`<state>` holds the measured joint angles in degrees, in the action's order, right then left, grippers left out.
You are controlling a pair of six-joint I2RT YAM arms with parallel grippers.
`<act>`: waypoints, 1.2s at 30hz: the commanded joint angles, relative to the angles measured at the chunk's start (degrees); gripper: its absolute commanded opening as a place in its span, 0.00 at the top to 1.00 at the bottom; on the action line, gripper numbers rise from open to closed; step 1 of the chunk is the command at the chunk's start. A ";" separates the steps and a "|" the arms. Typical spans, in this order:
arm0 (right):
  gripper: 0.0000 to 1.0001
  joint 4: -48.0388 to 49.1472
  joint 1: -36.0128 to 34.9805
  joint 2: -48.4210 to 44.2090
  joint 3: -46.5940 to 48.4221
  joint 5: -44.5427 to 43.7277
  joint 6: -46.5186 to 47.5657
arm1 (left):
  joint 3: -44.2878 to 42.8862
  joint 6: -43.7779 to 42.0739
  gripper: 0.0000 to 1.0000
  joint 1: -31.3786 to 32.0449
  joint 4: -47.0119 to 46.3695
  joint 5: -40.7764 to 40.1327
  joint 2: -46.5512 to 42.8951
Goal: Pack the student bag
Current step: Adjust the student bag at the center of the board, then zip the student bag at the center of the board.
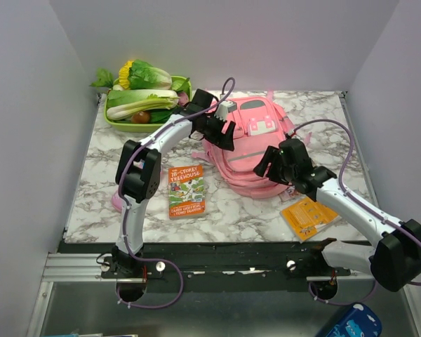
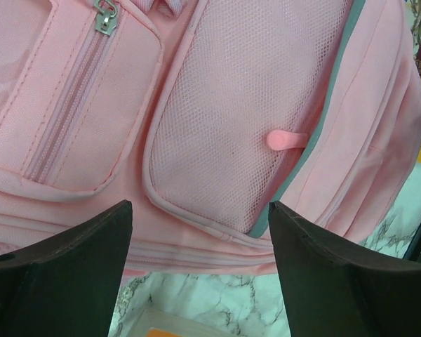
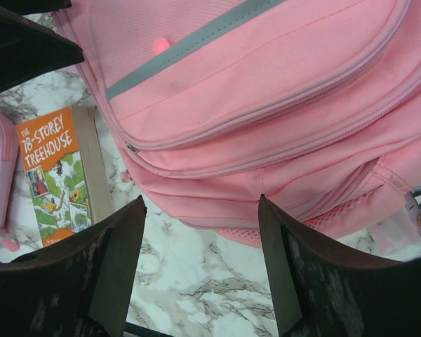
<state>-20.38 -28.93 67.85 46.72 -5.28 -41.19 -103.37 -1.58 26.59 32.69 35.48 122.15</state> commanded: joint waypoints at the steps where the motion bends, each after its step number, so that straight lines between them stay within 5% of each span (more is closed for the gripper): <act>1: 0.27 1.05 -0.34 -0.09 -1.54 -0.61 -1.52 | -2.09 1.32 0.15 1.01 -1.22 1.16 3.35; 11: 0.30 1.75 -0.34 0.44 -1.63 0.00 -1.26 | -3.50 1.41 0.18 1.54 -2.28 -0.51 5.73; 13: 0.32 2.10 -0.34 0.61 -1.72 0.35 -1.35 | -3.24 1.41 0.33 1.54 -2.89 0.80 5.73; 14: 0.32 2.27 -0.34 0.87 -1.89 0.88 -1.35 | -3.41 3.24 0.57 1.54 -2.98 1.60 5.73; 17: 0.33 3.07 -0.43 1.75 -2.68 1.50 -2.22 | -4.99 4.56 1.00 1.71 -2.10 3.71 5.65; 26: 0.34 2.98 -2.88 1.75 -1.46 1.06 -6.79 | -5.00 11.42 1.00 1.80 -5.88 8.81 1.52; 36: 0.35 1.93 -13.87 9.66 4.96 -6.94 -8.47 | -3.50 18.28 1.00 1.71 -10.88 11.27 -2.52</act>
<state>-17.98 -40.36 75.48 48.05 -6.68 -48.69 -106.34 11.68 27.75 27.79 40.91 125.99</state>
